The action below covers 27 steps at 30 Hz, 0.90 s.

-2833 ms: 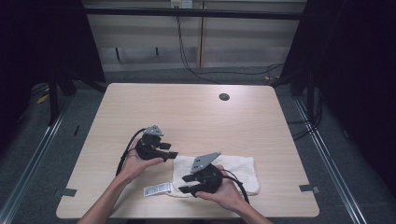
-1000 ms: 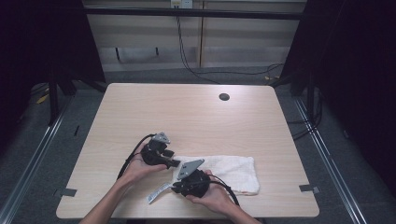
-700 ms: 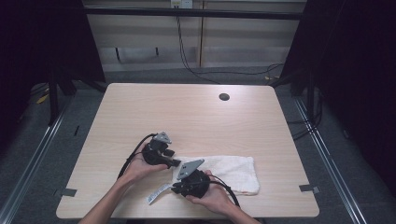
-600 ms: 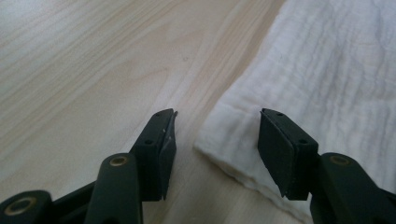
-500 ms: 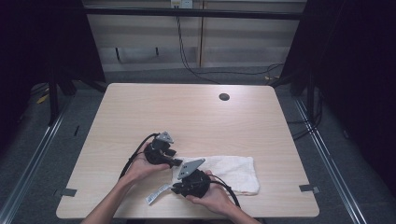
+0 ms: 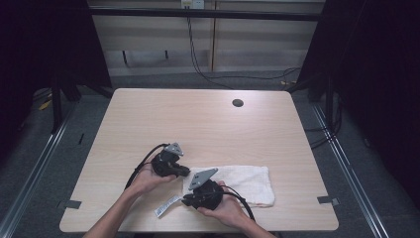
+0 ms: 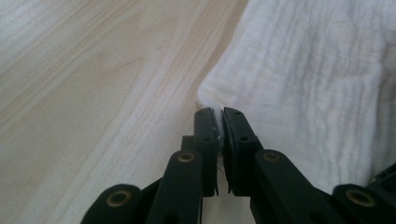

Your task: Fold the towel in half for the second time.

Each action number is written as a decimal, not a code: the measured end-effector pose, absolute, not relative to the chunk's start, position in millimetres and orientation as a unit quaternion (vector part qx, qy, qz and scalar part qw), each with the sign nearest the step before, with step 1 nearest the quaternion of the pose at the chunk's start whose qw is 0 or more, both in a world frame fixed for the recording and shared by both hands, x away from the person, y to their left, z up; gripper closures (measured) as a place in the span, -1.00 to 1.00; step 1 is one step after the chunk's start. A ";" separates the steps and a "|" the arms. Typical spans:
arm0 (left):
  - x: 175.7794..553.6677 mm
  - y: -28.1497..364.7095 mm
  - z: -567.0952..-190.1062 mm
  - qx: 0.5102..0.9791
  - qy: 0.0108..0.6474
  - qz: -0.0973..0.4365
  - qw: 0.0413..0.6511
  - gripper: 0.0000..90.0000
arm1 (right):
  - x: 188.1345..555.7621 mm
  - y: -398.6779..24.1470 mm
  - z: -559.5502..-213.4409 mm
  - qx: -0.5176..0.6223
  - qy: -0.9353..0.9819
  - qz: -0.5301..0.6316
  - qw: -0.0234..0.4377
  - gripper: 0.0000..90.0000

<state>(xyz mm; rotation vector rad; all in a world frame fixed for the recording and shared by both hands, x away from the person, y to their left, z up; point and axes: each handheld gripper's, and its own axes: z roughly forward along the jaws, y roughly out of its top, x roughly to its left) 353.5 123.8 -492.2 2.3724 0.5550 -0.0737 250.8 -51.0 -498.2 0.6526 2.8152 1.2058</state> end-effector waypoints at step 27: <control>357.0 150.1 -469.6 0.867 0.254 -0.044 0.426 0.91 | 251.2 -60.7 -473.1 0.216 0.869 0.445 -0.007 0.85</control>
